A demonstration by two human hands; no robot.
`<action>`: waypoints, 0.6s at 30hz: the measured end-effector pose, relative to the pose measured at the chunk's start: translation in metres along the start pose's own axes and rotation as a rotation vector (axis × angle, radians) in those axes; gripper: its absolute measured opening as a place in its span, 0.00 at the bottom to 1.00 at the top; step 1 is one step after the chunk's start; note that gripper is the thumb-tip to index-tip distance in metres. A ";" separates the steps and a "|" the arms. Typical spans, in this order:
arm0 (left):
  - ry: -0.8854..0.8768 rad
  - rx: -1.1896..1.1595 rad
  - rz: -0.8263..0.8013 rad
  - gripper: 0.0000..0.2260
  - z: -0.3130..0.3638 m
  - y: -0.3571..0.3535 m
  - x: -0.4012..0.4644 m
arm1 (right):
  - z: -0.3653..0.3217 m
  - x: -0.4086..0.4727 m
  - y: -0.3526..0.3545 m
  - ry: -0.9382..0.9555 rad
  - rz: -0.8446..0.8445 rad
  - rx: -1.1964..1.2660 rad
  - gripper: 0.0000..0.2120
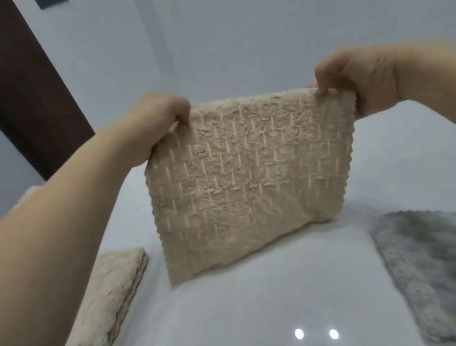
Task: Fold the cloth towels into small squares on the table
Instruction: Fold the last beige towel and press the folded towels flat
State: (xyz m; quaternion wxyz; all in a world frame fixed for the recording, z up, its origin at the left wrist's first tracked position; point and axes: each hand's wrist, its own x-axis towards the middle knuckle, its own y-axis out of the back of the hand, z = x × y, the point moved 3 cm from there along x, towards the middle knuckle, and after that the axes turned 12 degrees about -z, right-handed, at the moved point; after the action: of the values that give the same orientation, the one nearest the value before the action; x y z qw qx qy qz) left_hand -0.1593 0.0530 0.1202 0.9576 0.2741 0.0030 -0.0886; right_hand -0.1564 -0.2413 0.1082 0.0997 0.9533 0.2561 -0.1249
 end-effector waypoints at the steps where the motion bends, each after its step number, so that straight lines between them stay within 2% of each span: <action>1: -0.013 0.113 0.044 0.03 -0.006 -0.004 0.005 | 0.006 0.010 0.002 0.003 0.038 0.008 0.08; 2: -0.033 0.188 0.092 0.04 -0.013 -0.007 0.013 | 0.011 0.020 0.004 0.005 0.091 0.003 0.04; 3: -0.042 0.223 0.145 0.05 -0.020 -0.009 0.020 | 0.016 0.031 0.007 0.015 0.141 -0.019 0.05; 7: -0.153 0.183 0.339 0.06 -0.033 0.001 0.048 | 0.016 0.060 0.024 0.205 0.281 -0.036 0.07; 11: -0.422 0.280 0.525 0.08 -0.009 0.021 0.050 | -0.010 0.064 0.041 0.461 0.405 0.060 0.05; 14: -0.629 0.508 0.656 0.08 0.004 0.017 0.032 | -0.019 0.060 0.043 0.625 0.375 0.224 0.05; 16: -0.705 0.609 0.654 0.07 -0.001 0.004 0.015 | -0.009 0.053 0.042 0.625 0.293 0.331 0.08; 18: -0.752 0.674 0.495 0.04 -0.018 -0.016 0.001 | 0.012 0.044 0.038 0.485 0.242 0.161 0.06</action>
State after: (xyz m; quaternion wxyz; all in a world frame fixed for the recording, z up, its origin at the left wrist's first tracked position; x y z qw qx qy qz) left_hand -0.1598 0.0491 0.0966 0.7445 0.5068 -0.4316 0.0510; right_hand -0.1018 -0.2561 0.0891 -0.0262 0.9839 0.1461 0.0995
